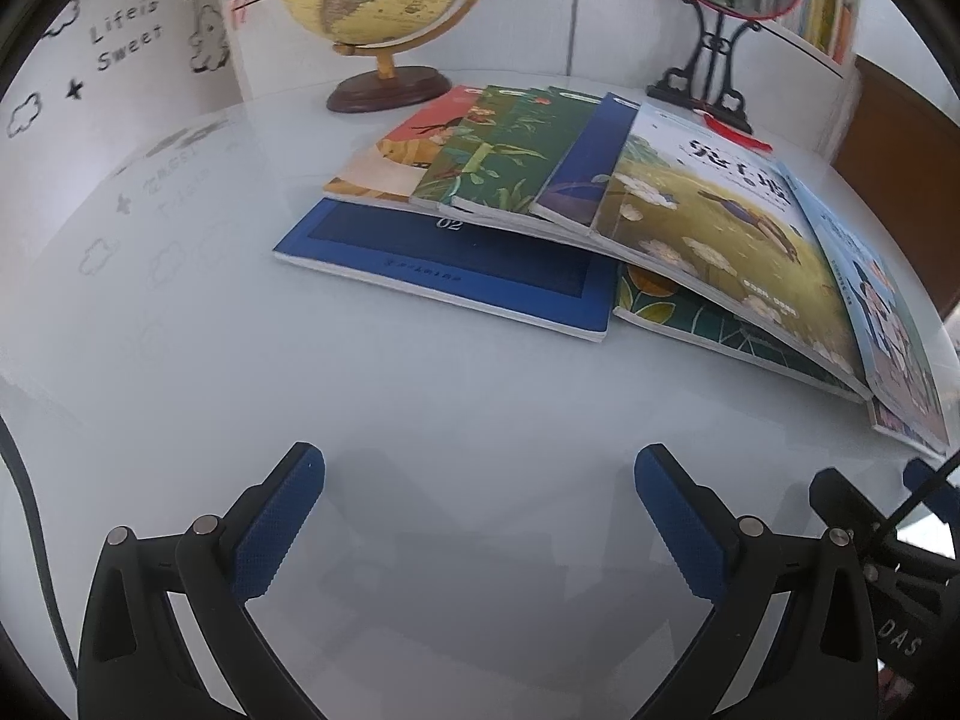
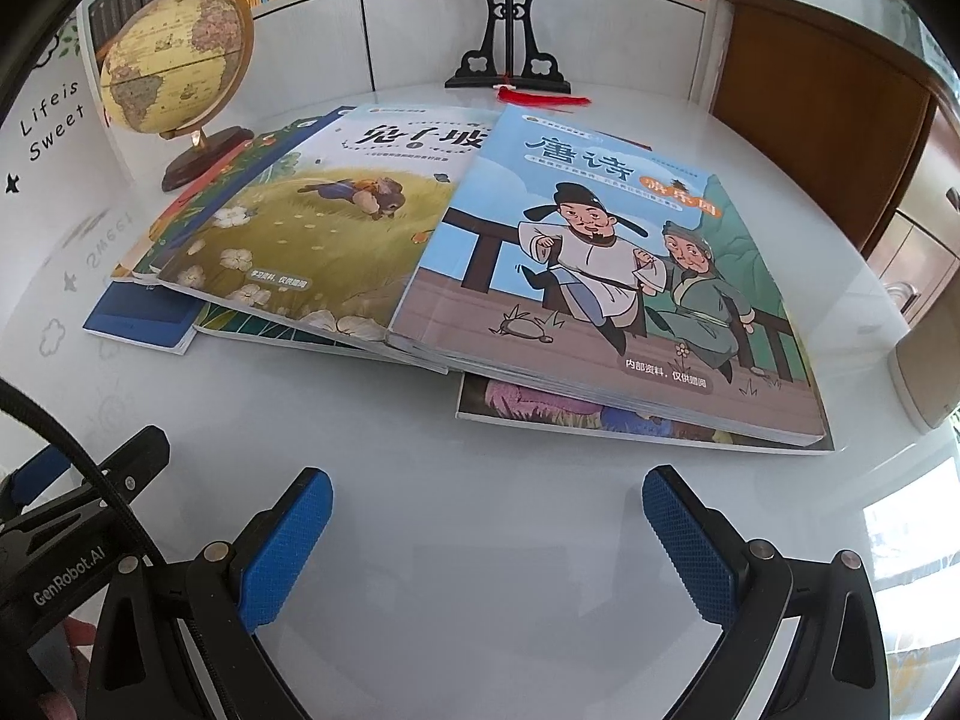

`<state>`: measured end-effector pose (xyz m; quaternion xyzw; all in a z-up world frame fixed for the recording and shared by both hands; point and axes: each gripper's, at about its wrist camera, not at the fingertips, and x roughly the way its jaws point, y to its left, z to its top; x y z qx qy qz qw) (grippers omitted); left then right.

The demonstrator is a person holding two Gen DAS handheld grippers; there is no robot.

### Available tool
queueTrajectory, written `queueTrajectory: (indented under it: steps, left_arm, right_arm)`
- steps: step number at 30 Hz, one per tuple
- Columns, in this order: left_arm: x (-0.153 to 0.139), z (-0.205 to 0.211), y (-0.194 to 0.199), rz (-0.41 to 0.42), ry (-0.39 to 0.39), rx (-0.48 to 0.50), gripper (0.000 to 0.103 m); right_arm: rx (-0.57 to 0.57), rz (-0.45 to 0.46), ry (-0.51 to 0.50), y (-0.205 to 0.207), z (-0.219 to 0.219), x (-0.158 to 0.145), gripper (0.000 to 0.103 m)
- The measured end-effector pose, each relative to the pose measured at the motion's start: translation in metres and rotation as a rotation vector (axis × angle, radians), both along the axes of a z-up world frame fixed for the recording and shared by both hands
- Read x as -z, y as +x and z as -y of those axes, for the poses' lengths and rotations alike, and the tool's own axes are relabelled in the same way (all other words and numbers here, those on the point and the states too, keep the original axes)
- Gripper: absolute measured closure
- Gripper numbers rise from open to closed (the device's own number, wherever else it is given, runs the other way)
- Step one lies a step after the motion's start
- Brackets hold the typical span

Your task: Organize books

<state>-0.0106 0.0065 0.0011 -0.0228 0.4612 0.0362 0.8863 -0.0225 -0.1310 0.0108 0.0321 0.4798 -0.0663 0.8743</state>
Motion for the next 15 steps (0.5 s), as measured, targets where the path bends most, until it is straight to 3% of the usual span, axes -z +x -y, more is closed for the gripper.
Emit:
queueTrajectory:
  steps: [9, 15]
  left_arm:
    - [0.0, -0.007, 0.01, -0.007, 0.0, 0.156, 0.0]
    - [-0.002, -0.006, 0.028, -0.082, 0.01, 0.275, 0.0]
  right_arm:
    - [-0.018, 0.019, -0.003, -0.001, -0.002, 0.001, 0.0]
    - [-0.015, -0.044, 0.005, 0.003, -0.002, -0.001, 0.0]
